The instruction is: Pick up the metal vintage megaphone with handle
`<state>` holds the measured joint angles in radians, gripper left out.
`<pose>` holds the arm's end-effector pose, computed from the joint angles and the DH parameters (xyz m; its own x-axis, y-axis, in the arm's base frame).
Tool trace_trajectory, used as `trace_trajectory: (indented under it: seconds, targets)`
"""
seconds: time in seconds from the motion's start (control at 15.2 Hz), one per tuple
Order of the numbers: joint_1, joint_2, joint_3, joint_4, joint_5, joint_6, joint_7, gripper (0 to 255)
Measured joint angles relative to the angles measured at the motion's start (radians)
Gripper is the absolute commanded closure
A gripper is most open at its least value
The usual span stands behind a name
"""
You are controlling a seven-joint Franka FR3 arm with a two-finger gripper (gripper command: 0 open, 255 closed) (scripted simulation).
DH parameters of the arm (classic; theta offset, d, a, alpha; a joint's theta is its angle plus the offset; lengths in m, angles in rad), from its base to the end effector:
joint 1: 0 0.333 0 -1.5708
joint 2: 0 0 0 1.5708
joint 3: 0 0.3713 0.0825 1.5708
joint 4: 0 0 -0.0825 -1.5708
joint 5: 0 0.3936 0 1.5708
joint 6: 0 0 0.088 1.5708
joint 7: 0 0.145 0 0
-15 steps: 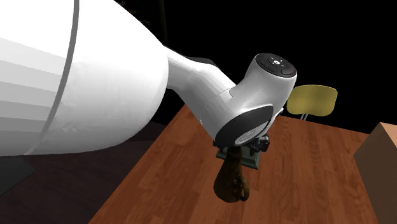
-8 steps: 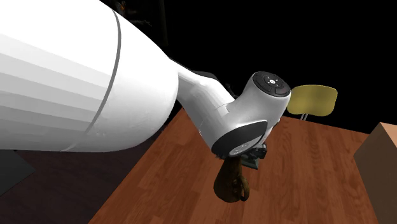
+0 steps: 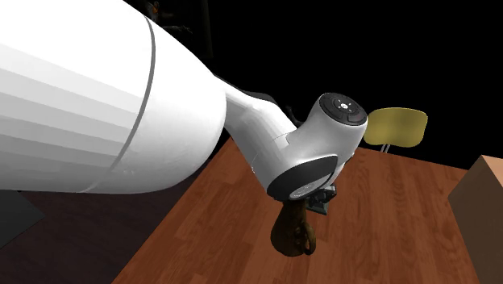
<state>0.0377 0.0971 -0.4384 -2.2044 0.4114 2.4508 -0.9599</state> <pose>0.5351 -0.2132 0.3694 0.9266 0.2456 0.2849 0.2704 -0.9614 -0.0504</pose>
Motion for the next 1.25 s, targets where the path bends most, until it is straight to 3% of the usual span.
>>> trace_trajectory:
  seconds: [0.46,1.25]
  targets:
    - [0.004,-0.026,-0.004,0.010,-0.033,-0.032,0.032,255]
    - [0.004,-0.109,-0.011,0.081,-0.127,-0.165,0.116,255]
